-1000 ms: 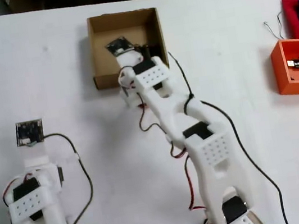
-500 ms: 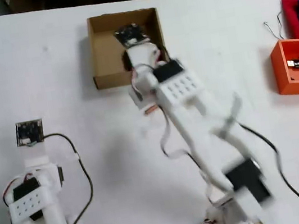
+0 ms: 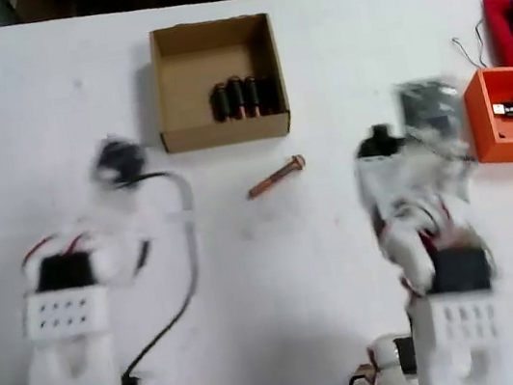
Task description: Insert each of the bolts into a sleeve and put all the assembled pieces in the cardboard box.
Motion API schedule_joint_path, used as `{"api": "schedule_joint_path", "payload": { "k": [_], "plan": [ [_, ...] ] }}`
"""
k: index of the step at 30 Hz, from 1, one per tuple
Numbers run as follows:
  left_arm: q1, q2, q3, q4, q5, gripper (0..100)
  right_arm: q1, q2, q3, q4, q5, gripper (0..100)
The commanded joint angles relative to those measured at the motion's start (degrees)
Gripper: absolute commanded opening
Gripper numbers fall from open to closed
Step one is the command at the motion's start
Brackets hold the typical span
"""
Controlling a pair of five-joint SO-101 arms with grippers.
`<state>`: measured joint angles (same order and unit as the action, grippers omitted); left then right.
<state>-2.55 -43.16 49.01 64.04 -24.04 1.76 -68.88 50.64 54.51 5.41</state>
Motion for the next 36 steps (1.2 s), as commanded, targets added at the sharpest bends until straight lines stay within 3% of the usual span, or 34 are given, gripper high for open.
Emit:
{"api": "schedule_joint_path", "payload": {
  "k": [1, 8, 16, 27, 36],
  "plan": [
    [8.7, 10.7, -10.9, 0.7, -1.1, 12, 2.8, -12.6, 1.0, 1.7, 0.3, 2.2],
    [15.9, 44.1, -35.1, 3.2, 5.5, 12, 4.4, -30.2, 14.4, 3.4, 0.7, 2.2],
    [25.3, 71.5, -72.9, 19.2, 6.2, 18, 10.3, -33.8, 22.4, 2.9, 0.7, 2.2],
    [26.5, 99.3, -116.1, 32.6, 6.1, 20, 10.4, -34.1, 24.8, 2.9, 0.2, 2.2],
    [27.3, 112.3, -132.0, 32.6, 6.1, 20, 10.4, -34.1, 25.0, 3.0, 0.2, 2.2]
  ]
}}
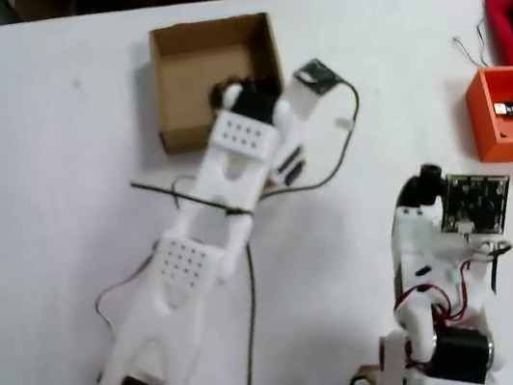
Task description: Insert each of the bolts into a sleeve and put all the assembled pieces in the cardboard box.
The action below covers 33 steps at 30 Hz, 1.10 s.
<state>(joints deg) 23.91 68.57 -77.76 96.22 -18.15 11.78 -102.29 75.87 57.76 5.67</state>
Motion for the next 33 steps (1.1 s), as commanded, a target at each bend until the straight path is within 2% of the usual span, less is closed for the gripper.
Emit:
{"api": "schedule_joint_path", "payload": {
  "k": [1, 14, 20, 33],
  "plan": [
    [0.8, 1.1, -6.2, 0.4, 0.2, 20, 0.4, -0.7, -0.3, -0.1, -0.1, 2.2],
    [2.2, 2.6, -7.4, -0.2, 0.6, 20, 0.5, -0.7, -0.2, -0.2, -0.1, 2.2],
    [4.2, 2.6, -7.3, -3.3, 0.7, 20, 0.7, -0.7, -0.2, -0.1, -0.1, 2.2],
    [1.2, 7.0, -7.8, -3.3, 0.7, 20, 0.7, -0.7, -0.2, -0.1, -0.1, 2.2]
  ]
}}
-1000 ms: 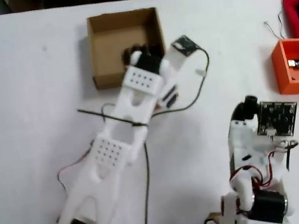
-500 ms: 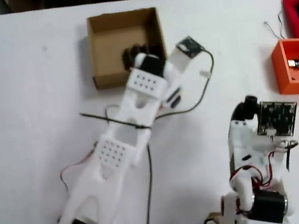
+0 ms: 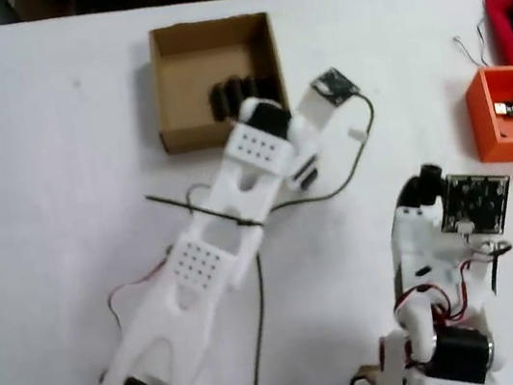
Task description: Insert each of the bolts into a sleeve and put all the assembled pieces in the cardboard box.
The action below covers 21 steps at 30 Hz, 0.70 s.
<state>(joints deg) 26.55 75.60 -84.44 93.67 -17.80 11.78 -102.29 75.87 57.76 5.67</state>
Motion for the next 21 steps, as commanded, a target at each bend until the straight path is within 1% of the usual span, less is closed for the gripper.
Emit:
{"api": "schedule_joint_path", "payload": {
  "k": [1, 9, 11, 13, 14, 16, 17, 21],
  "plan": [
    [-1.4, 0.0, -1.1, -0.8, 0.4, 20, 0.7, -0.7, -0.2, -0.1, -0.1, 2.2],
    [-2.7, 0.0, -1.2, -2.8, 0.2, 19, 0.7, -0.7, -0.2, -0.1, -0.1, 2.2],
    [-3.0, 0.0, -1.2, -2.0, 0.1, 13, 0.7, -0.7, -0.2, -0.1, -0.1, 2.2],
    [-3.2, 0.0, -1.2, -1.5, 0.1, 4, 0.5, -0.7, -0.2, 0.0, -0.1, 2.2],
    [-3.2, 0.0, -1.2, -1.3, 0.1, 2, 0.5, -0.7, -0.2, 0.0, -0.1, 2.2],
    [-2.9, 0.0, -1.2, -0.6, 0.0, 5, 0.5, -0.7, -0.2, 0.0, -0.1, 2.2],
    [-2.8, 0.0, -1.2, -0.5, 0.0, 5, 0.5, -0.7, -0.2, 0.0, -0.1, 2.2],
    [-2.7, -0.1, -1.2, 1.0, 0.0, 2, 0.5, -0.7, -0.2, 0.0, -0.1, 2.2]
  ]
}}
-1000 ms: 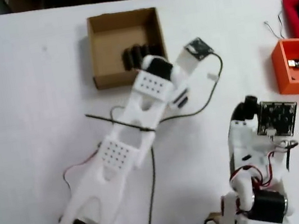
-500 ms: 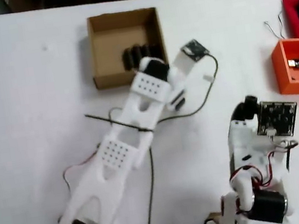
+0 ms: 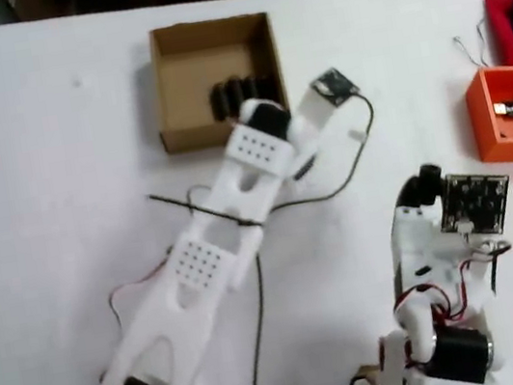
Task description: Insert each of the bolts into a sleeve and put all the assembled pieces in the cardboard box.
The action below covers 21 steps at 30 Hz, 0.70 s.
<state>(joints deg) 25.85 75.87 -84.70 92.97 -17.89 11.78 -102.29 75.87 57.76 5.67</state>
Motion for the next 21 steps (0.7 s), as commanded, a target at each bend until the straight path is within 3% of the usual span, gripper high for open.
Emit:
{"api": "schedule_joint_path", "payload": {
  "k": [1, 6, 12, 21],
  "plan": [
    [-2.0, -0.4, -1.0, 2.5, 0.1, 2, 0.5, -0.7, -0.2, 0.0, -0.1, 2.2],
    [-1.5, -3.7, -5.4, 9.4, 0.1, 2, 0.5, -0.7, -0.2, 0.0, -0.1, 2.2],
    [0.0, -12.6, -3.6, 9.7, 0.4, 2, 0.7, -0.7, -0.2, 0.0, -0.1, 2.2],
    [1.0, -35.3, 34.3, 8.9, 0.3, 2, 0.7, -0.7, -0.3, 0.0, -0.1, 2.2]
  ]
}}
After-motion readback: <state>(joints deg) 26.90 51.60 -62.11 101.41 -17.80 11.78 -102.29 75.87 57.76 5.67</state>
